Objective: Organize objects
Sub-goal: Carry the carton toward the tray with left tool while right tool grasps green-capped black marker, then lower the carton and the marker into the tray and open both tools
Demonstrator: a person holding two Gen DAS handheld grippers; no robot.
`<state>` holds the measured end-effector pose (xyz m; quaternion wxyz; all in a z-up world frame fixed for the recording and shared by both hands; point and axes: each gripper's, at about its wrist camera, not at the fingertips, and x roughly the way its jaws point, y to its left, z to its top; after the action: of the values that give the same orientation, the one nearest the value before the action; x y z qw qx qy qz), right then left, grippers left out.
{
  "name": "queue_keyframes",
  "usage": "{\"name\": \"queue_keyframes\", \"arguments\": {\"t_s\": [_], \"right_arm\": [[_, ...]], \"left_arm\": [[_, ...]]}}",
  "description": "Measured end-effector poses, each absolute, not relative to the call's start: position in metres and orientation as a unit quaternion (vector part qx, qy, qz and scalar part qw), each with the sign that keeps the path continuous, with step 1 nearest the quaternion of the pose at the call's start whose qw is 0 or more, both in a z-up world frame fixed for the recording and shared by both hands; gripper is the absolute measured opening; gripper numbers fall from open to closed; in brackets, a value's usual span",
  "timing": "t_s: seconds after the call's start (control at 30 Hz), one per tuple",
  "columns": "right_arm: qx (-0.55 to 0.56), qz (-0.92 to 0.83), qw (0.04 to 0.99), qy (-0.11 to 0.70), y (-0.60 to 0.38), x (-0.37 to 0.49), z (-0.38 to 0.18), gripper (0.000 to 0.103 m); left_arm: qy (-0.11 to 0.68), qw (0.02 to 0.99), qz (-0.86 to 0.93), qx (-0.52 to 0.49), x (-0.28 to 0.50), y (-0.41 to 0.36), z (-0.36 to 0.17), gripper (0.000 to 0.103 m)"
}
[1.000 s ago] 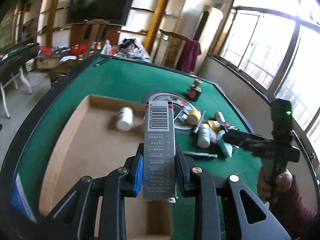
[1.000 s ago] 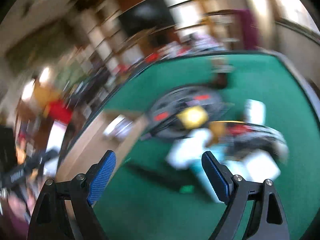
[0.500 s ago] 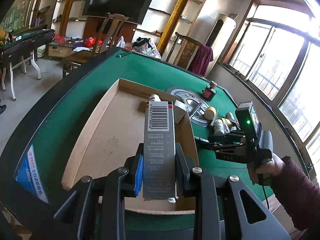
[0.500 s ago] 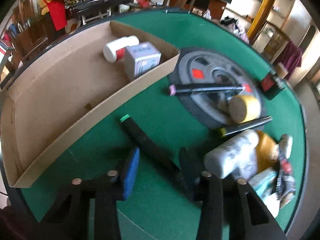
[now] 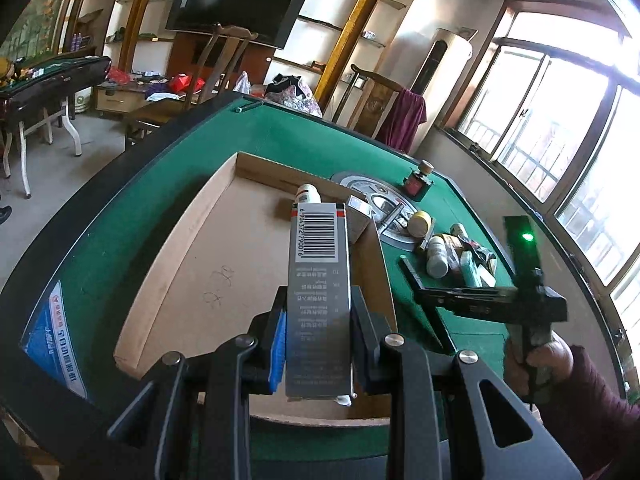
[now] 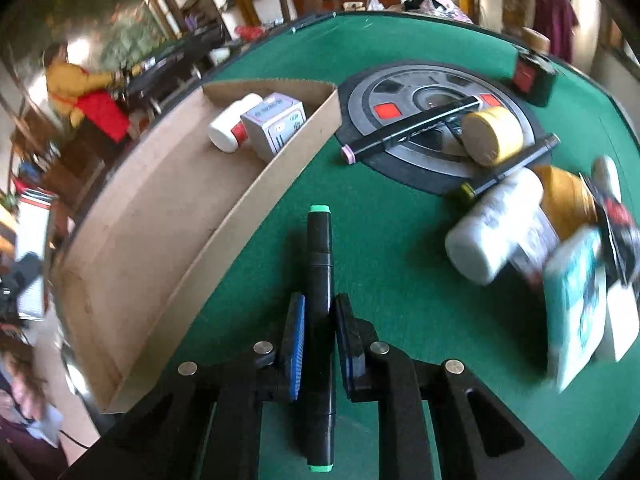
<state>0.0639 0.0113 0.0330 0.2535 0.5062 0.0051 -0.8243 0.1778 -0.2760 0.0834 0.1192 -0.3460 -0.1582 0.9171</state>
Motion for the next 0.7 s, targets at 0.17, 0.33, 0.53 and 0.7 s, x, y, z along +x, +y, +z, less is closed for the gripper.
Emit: {"name": "queue_keyframes", "arguments": {"t_s": [0.17,0.33,0.53,0.7], "right_arm": [[0.465,-0.841,0.273,-0.024,0.019,0.088,0.062,0.016],[0.422,-0.855,0.301,-0.034,0.012,0.105,0.099,0.016],[0.424,-0.836,0.343,-0.061,-0.015,0.088,0.117,0.017],[0.463,-0.801,0.363,-0.113,-0.056,0.054,0.1,0.017]], "left_arm": [[-0.159,0.118,0.918,-0.344,0.178,-0.275,0.083,0.026],[-0.156,0.115,0.918,-0.345,0.176,-0.277,0.084,0.026],[-0.127,0.091,0.923,-0.351,0.153,-0.284,0.092,0.026],[-0.091,0.074,0.924,-0.364,0.113,-0.289,0.096,0.026]]}}
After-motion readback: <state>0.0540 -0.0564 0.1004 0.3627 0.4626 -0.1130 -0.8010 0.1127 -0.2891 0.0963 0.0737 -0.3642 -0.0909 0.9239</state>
